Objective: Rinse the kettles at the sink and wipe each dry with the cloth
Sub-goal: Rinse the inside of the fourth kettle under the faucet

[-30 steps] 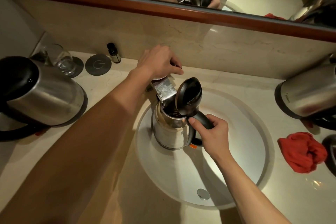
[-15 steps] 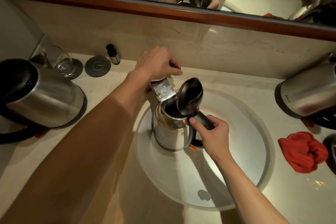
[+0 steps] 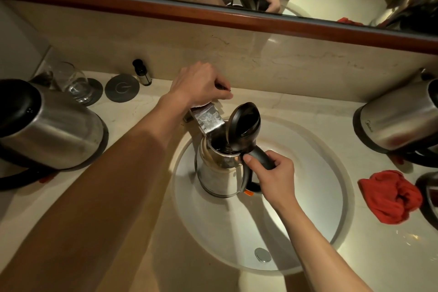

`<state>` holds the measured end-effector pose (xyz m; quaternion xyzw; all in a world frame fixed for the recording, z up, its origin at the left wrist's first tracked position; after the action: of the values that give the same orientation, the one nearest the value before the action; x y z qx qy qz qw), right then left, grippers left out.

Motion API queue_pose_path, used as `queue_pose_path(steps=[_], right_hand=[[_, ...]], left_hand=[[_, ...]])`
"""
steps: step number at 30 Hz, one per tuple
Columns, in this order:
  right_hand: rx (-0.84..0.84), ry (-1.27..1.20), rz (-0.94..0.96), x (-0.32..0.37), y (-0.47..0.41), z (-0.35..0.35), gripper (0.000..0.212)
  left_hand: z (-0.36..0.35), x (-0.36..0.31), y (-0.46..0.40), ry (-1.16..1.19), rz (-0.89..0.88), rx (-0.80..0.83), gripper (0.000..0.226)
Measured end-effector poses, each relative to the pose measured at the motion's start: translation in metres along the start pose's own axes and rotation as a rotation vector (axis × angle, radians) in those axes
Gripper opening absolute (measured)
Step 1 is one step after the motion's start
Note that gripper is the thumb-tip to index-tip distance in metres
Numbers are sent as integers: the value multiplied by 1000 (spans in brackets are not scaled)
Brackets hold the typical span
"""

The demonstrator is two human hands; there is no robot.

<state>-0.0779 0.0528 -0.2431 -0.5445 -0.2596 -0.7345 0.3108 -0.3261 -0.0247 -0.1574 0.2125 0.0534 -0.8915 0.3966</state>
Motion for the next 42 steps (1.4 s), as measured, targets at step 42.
queue_pose_path(steps=[42], right_hand=[[15, -3, -21, 4, 2, -3, 38]], left_hand=[[1, -2, 3, -33, 7, -8, 22]])
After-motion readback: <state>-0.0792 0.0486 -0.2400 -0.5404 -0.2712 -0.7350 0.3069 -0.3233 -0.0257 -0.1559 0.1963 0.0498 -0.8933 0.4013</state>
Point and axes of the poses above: each hand's wrist, its own y-axis away from the middle knuckle, its own z-axis out of the back of the hand, x = y × z, the point moved 8 cm from there along -y, towards the middle knuckle, and after that the axes turned 8 degrees about z, right-handed, at the moved point
